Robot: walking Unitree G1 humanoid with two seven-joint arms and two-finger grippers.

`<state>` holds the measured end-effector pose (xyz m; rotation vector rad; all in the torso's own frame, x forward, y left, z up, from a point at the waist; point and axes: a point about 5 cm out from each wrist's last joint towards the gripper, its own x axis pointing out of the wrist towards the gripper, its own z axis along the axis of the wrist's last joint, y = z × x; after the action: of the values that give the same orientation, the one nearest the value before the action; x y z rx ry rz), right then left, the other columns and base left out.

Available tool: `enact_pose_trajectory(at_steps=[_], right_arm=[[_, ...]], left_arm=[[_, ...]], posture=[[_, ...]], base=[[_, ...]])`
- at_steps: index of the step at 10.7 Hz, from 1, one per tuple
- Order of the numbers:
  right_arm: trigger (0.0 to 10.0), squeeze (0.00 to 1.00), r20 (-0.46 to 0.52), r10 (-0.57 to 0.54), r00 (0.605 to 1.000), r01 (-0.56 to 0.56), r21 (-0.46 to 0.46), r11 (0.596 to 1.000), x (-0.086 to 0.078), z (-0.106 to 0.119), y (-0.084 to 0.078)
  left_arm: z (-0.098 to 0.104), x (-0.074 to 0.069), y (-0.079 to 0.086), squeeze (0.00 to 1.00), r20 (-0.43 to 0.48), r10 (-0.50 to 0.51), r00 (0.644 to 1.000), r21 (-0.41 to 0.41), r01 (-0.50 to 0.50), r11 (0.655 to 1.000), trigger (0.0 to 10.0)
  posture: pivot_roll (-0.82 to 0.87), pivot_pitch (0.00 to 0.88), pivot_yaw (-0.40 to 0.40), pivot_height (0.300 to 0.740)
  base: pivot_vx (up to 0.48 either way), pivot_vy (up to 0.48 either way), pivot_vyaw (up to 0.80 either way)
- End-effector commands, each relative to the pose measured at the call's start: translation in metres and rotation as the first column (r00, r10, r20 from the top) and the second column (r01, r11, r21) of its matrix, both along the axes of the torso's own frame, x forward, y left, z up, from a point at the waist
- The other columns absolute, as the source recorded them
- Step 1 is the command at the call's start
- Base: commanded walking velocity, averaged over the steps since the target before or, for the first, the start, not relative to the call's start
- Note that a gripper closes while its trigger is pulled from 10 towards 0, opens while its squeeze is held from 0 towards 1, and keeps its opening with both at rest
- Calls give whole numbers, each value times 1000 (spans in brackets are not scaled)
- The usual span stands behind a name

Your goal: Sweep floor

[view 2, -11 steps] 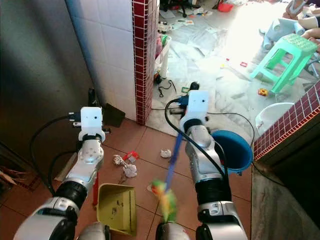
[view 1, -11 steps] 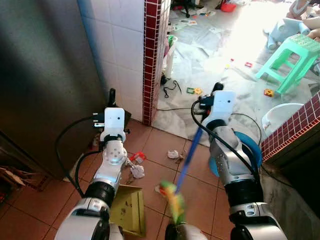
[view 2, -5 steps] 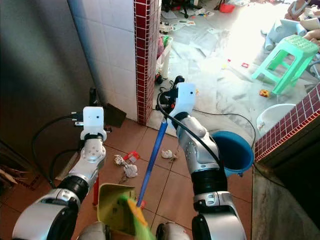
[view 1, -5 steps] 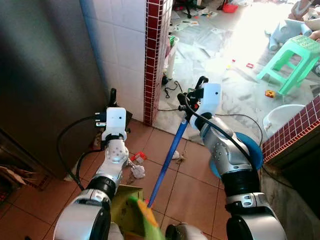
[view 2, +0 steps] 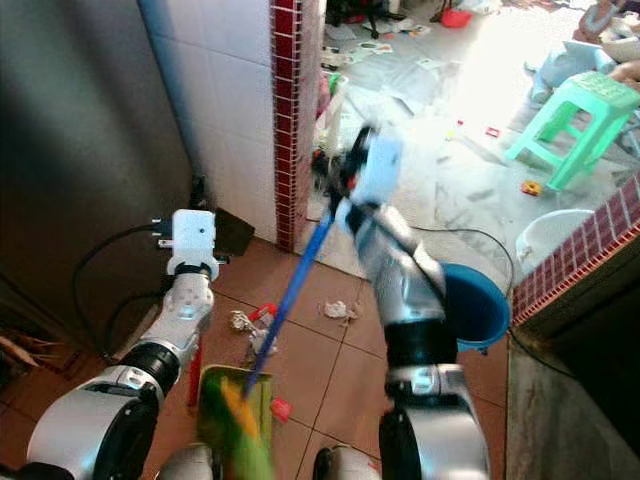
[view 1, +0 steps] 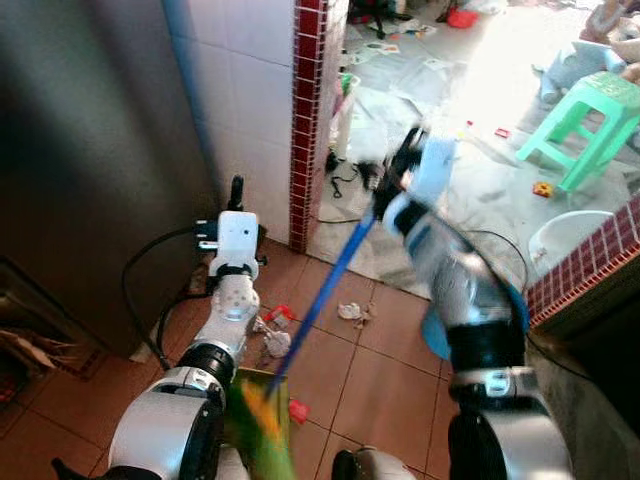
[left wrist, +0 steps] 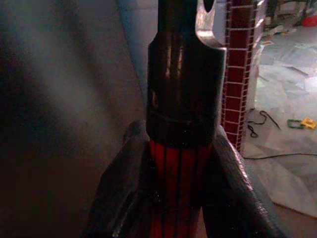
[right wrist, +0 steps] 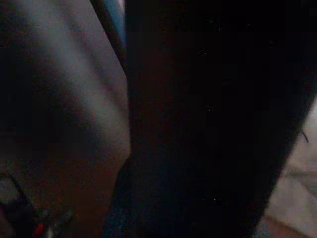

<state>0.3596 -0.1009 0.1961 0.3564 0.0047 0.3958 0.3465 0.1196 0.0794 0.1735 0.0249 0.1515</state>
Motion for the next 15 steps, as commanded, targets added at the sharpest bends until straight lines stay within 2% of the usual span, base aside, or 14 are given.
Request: enact_pose_trajectory(at_steps=[1, 2, 4, 5, 6, 7, 8, 10, 13, 14, 15], right_arm=[[10000, 0, 141, -21, 990, 21, 6, 1000, 2, 31, -6], [10000, 0, 262, -49, 964, 66, -57, 996, 3, 49, -12], [10000, 0, 383, -80, 920, 146, -147, 978, 2, 64, -19], [10000, 0, 421, -105, 901, 190, -166, 968, 1, 68, -23], [10000, 0, 441, -109, 891, 225, -220, 949, -1, 62, -26], [10000, 0, 421, -121, 899, 247, -257, 934, -1, 52, -27], [10000, 0, 402, -119, 908, 251, -292, 923, -5, 40, -26], [10000, 0, 326, -128, 937, 245, -350, 904, -12, 11, -23], [10000, 0, 256, -139, 957, 237, -404, 884, -15, -10, -17], [10000, 0, 240, -143, 960, 234, -414, 880, -16, -14, -16], [10000, 0, 229, -148, 962, 235, -419, 877, -15, -17, -16]], left_arm=[[-11, -4, -6, 0, -74, -30, 997, -36, 27, 999, 10000], [-14, -5, -10, 0, -94, -66, 993, -55, 61, 997, 10000], [-15, -5, -11, 0, -108, -78, 991, -56, 73, 996, 10000], [-17, -5, -14, 0, -127, -118, 985, -89, 107, 990, 10000], [-18, -6, -21, 0, -143, -175, 974, -121, 158, 980, 10000], [-13, -3, -17, 0, -104, -150, 983, -52, 145, 988, 10000], [0, 2, -10, 0, -24, -120, 993, -34, 119, 992, 10000], [21, 9, -3, 0, 87, -98, 991, -71, 104, 992, 10000], [42, 7, 4, 0, 229, -53, 972, -67, 70, 995, 10000], [44, 6, 4, 0, 228, -79, 970, -52, 93, 994, 10000], [35, 4, 7, 0, 157, -98, 983, -9, 100, 995, 10000]], posture=[[-65, 58, -31, 740], [-63, 59, -32, 740], [-62, 59, -30, 740], [-64, 59, -27, 740], [-63, 60, -27, 740], [-66, 61, -25, 740], [-68, 62, -24, 740], [-72, 69, -23, 740], [-50, 70, -36, 740], [-49, 71, -38, 740], [-46, 71, -40, 740]], base=[[0, 0, 0], [0, 0, 0], [0, 0, 0], [0, 0, 0], [0, 0, 0], [0, 0, 0], [0, 0, 0], [0, 0, 0], [0, 0, 0], [0, 0, 0], [0, 0, 0]])
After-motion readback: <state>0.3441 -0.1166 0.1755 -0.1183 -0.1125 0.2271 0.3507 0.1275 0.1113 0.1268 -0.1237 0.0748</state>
